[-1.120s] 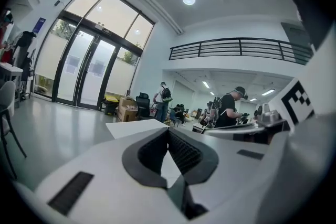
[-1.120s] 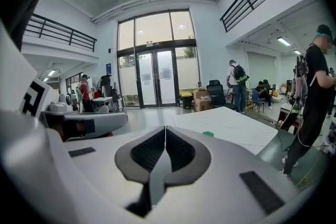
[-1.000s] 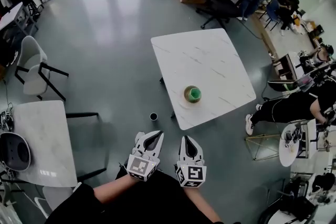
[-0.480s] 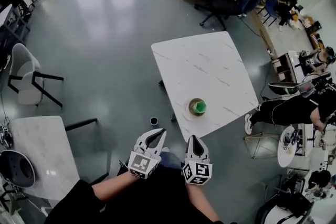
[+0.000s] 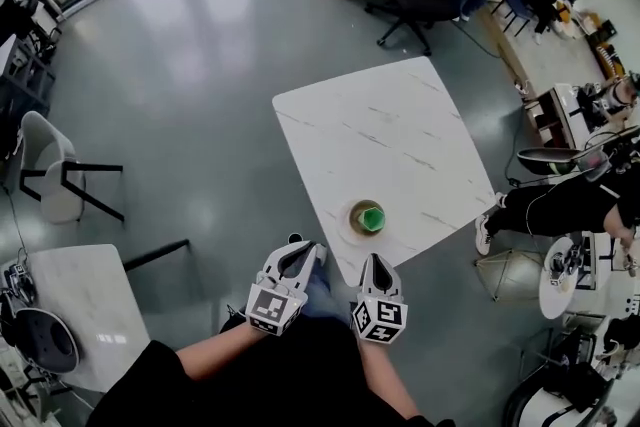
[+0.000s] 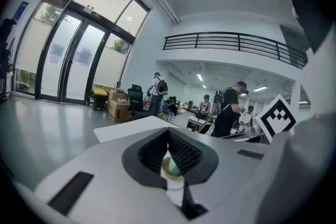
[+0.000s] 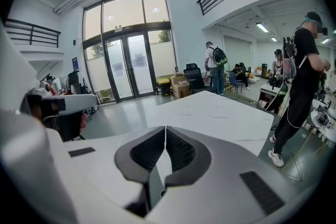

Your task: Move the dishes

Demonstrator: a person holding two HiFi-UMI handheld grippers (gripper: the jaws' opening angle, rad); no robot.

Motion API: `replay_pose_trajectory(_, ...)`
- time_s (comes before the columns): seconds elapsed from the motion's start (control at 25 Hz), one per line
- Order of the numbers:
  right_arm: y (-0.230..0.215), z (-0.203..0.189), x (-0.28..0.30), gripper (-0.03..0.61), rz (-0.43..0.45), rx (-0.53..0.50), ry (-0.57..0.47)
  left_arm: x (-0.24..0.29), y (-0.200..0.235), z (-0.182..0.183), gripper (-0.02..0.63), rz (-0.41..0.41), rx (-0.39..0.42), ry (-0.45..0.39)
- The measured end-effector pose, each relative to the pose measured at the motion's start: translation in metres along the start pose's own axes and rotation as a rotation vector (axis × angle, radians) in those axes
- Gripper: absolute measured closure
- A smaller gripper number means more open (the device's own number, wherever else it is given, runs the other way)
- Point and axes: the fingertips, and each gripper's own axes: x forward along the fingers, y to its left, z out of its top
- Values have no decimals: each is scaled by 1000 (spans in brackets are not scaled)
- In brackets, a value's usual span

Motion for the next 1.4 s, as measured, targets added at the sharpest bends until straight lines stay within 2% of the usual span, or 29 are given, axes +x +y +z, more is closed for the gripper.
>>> replay_pose_trajectory(0.16,-26,-3,26,560,0,27,29,43,-5,-8,597,-24,23,56)
replay_pose_trajectory(0.28,-45,-13,49,560,-1,59,68,73,-5,-28,597,-52,61,130)
replay_pose_trajectory(0.4,-65,-24,69,558,1,97,111,94,-5,-45,597,-62,66,199)
replay_pose_trajectory(0.64,-98,-43,111,557,3,112,201,128,-2,-46,597,-50,53,240)
replay_pose_trajectory(0.76,-104,-54,125,502,3,139,258,139,0,-48,597,-72,38,271)
replay_pose_trajectory(0.92,-107,-65,139,489,-3,145,318,160,10,-47,597,-103,37,295)
replay_pose_trajectory(1.12,-108,-77,148,493,-37,163,371,183,14,-51,597,-200,74,324)
replay_pose_trajectory(1.28,-108,-84,157,522,-75,170,408,195,19,-60,597,-271,68,370)
replay_pose_trajectory(1.4,-111,-84,162,546,-82,172,430,205,23,-60,597,-294,58,386)
